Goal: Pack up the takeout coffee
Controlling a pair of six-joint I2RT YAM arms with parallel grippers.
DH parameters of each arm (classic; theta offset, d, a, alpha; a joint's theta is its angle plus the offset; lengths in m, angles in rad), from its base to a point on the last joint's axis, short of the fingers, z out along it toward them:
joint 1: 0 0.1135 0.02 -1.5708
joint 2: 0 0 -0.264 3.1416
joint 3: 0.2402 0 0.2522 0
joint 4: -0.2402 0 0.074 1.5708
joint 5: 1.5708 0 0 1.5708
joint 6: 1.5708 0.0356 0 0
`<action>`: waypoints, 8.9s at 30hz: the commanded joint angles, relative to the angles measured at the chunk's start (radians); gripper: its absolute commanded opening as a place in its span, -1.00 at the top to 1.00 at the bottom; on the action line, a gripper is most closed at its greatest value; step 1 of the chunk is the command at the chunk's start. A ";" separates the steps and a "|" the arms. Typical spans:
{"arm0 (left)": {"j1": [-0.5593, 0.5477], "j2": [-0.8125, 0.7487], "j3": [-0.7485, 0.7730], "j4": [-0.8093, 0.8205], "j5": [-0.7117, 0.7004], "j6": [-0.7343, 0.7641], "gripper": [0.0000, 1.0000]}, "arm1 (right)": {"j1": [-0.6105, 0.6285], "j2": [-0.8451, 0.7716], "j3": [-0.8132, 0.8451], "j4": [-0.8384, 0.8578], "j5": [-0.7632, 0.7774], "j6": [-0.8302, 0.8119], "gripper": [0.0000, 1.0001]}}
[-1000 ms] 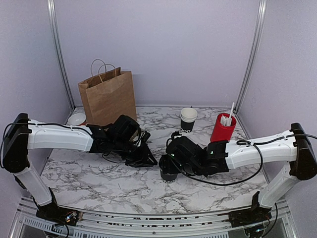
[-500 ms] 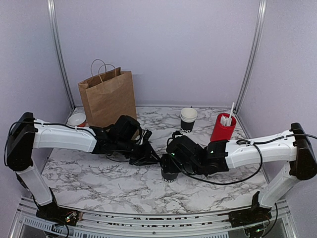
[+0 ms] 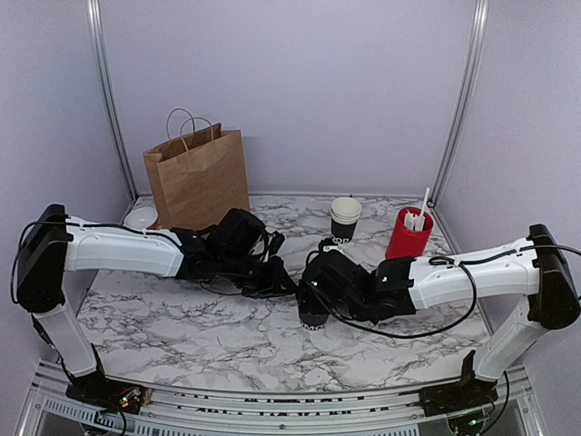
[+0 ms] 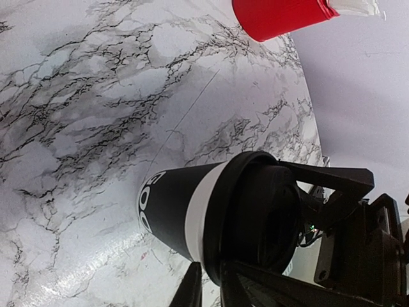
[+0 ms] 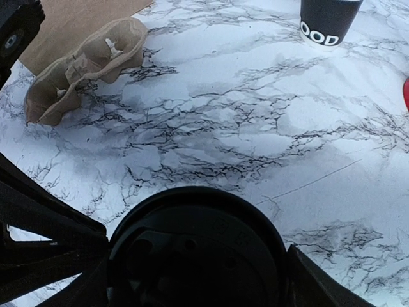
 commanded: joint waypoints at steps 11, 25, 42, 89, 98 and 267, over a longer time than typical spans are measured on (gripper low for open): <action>-0.039 0.094 -0.042 -0.238 -0.137 0.068 0.88 | 0.030 0.039 -0.013 -0.143 -0.122 -0.030 -0.67; -0.039 0.052 0.093 -0.298 -0.144 0.110 0.87 | -0.067 -0.157 -0.015 -0.060 -0.227 -0.069 -0.72; -0.031 -0.014 0.084 -0.306 -0.162 0.119 0.86 | -0.027 -0.033 0.084 -0.157 -0.110 -0.109 -0.78; -0.005 -0.081 0.059 -0.262 -0.098 0.143 0.85 | 0.024 0.066 0.330 -0.387 -0.085 -0.190 -0.58; 0.002 -0.099 0.039 -0.215 -0.039 0.126 0.78 | -0.003 0.017 0.324 -0.361 -0.120 -0.190 -0.45; 0.037 0.293 -0.003 0.400 0.042 -0.256 0.53 | -0.237 0.020 0.199 -0.111 -0.389 -0.188 -0.63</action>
